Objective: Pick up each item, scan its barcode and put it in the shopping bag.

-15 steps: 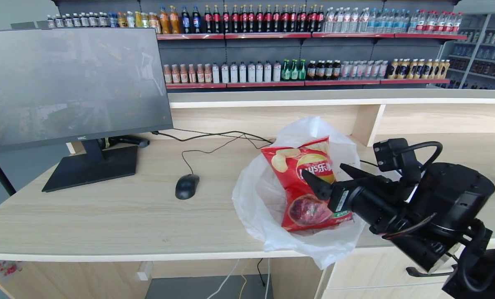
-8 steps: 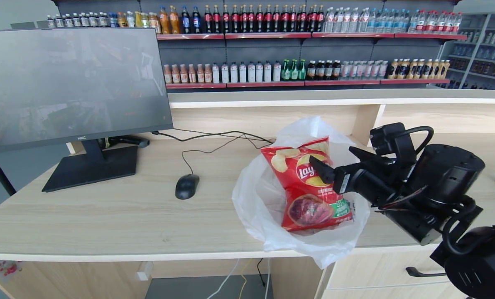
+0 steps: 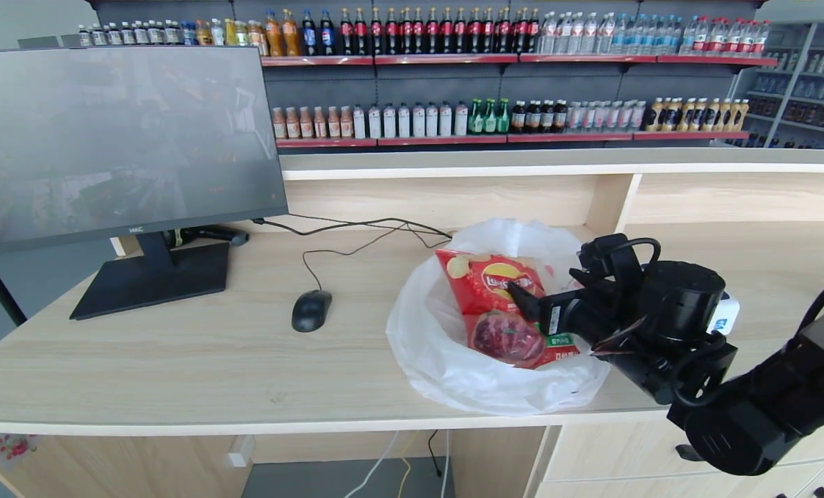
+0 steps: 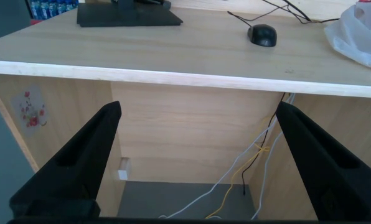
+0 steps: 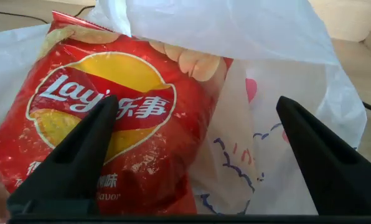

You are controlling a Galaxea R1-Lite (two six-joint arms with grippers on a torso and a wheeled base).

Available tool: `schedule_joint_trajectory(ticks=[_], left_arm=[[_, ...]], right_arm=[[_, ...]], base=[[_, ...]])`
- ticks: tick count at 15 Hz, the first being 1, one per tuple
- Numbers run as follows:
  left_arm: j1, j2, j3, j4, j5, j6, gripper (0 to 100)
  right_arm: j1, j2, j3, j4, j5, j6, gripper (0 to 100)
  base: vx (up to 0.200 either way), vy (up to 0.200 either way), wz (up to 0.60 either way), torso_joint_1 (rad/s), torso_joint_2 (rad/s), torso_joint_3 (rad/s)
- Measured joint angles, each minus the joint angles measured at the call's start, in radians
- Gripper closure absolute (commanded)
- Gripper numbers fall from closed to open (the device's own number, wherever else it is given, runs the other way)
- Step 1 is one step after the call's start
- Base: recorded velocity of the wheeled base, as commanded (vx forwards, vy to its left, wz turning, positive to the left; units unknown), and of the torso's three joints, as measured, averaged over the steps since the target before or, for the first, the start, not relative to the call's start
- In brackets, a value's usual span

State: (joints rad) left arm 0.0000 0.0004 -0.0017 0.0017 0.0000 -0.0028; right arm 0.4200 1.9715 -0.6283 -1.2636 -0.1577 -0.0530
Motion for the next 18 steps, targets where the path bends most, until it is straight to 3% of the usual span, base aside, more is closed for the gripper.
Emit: schedule_joint_trajectory(ticks=[7, 18], left_arm=[[0.0, 0.0, 0.0, 0.0, 0.0, 0.0, 0], [0.0, 0.0, 0.0, 0.0, -0.001, 0.005, 0]], right_arm=[[-0.013, -0.064, 0.018, -0.019, 0.032, 0.001, 0], [0.052, -0.321, 0.249, -0.077, 0.032, 0.001, 0]], base=[[0.0, 0.0, 0.0, 0.0, 0.0, 0.0], [-0.018, 0.0, 0.0, 0.0, 0.0, 0.0]])
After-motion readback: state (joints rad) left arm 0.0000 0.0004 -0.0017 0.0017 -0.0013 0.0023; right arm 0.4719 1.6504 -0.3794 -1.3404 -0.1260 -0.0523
